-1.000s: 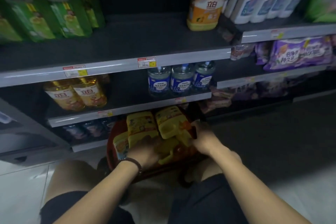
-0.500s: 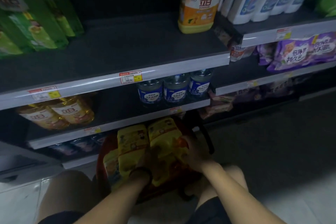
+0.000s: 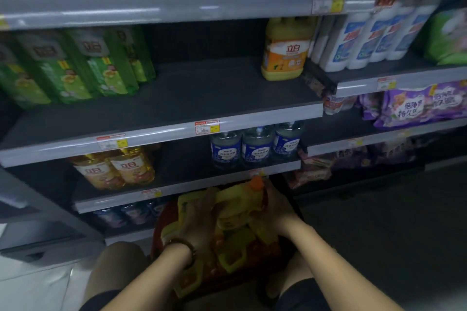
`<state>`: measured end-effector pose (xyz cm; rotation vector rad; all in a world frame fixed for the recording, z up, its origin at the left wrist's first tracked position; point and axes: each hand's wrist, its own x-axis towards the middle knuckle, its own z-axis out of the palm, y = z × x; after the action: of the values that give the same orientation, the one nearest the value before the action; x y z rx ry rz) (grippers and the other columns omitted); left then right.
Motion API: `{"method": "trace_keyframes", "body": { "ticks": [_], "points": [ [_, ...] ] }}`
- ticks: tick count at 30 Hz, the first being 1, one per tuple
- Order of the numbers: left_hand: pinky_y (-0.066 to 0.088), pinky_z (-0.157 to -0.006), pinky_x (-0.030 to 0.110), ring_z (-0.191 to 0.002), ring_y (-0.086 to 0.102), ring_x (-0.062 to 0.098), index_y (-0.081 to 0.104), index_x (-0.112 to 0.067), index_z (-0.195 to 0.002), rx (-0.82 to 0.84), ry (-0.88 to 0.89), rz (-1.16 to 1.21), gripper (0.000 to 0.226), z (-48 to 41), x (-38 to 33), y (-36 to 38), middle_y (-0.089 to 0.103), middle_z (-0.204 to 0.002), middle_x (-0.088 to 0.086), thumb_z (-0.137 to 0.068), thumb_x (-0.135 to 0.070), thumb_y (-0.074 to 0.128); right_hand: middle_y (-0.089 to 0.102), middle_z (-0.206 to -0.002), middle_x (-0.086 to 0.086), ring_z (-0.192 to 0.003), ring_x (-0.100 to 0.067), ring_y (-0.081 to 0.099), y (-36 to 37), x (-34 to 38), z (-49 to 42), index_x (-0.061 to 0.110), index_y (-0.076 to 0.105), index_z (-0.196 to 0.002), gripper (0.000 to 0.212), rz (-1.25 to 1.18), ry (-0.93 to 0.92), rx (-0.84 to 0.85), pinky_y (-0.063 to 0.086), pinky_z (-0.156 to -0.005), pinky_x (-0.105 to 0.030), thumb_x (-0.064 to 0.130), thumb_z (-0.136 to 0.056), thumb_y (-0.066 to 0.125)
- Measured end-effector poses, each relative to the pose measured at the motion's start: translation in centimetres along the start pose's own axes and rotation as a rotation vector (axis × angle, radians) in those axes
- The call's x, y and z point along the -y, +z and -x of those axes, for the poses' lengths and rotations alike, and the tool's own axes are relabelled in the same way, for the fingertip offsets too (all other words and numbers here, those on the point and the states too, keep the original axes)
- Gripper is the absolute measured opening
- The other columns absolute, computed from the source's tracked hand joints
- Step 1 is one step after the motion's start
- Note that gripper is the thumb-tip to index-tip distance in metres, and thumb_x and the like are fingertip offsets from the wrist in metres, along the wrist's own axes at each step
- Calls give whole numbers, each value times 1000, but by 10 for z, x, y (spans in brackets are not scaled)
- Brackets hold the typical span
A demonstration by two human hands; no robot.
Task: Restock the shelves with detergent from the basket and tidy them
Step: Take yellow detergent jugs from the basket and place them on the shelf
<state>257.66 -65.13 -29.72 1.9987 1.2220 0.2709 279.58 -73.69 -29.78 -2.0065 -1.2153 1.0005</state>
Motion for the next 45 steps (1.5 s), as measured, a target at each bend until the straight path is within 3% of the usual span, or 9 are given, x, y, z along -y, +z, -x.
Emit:
{"method": "trace_keyframes", "body": {
  "ticks": [3,5,12,17,21,27,32,37,45],
  "points": [
    [44,-105,31,-133,55,12,45,-39,-144,-29,105,-40,37,20,-16,-38,52,-141,-20,-109,-51,41,60,-142,15,-130,-14,59,-5,19,8,48,42,-148,90,-5,-24,49,50,-113,-45,48,-73,92],
    [50,-78,29,-101,67,8,51,-41,-117,-97,164,35,15,33,-27,-68,66,-110,-16,-107,-51,47,63,-141,16,-131,-13,60,-8,31,12,51,49,-144,93,-23,-97,68,53,-111,-48,42,-63,95],
    [49,-62,15,-78,66,-6,57,-37,-102,-371,271,105,14,71,-65,-179,68,-81,-9,-99,-50,62,70,-135,15,-127,-5,65,-25,139,41,39,55,-141,81,-155,-315,91,55,-107,-38,30,-73,97],
    [65,-76,29,-99,72,0,57,-35,-128,-548,264,267,55,98,-84,-253,72,-113,-14,-83,-62,71,75,-129,6,-121,-14,71,-44,234,57,30,61,-136,66,-263,-426,147,59,-102,-46,20,-78,92],
    [59,-99,39,-127,61,4,47,-37,-144,-364,247,433,83,114,-77,-294,64,-135,-17,-74,-55,88,77,-124,-1,-116,-21,75,-58,305,68,21,62,-133,56,-381,-508,125,64,-93,-46,13,-83,85],
    [65,-90,41,-116,73,13,56,-32,-135,-460,338,633,65,118,-89,-358,76,-123,-7,-79,-23,87,79,-118,6,-109,-14,77,-59,414,69,26,65,-129,40,-363,-640,69,63,-94,-43,24,-91,80],
    [65,-86,40,-107,77,15,58,-34,-134,-631,385,703,54,109,-96,-434,78,-119,-2,-85,-27,80,78,-120,11,-112,-10,75,-57,498,53,32,58,-133,57,-232,-682,158,62,-97,-44,21,-85,87],
    [64,-89,46,-101,79,18,57,-28,-138,-731,370,661,55,91,-87,-503,78,-119,1,-88,-30,79,81,-110,1,-98,-18,80,-36,573,14,21,64,-123,50,-265,-667,88,65,-89,-47,25,-81,92],
    [62,-88,39,-108,74,20,55,-25,-137,-888,359,638,41,28,-49,-576,73,-123,-4,-100,-20,71,78,-118,3,-107,-19,77,18,653,-68,25,63,-124,50,-327,-791,70,64,-92,-48,17,-83,90]
  ]
}}
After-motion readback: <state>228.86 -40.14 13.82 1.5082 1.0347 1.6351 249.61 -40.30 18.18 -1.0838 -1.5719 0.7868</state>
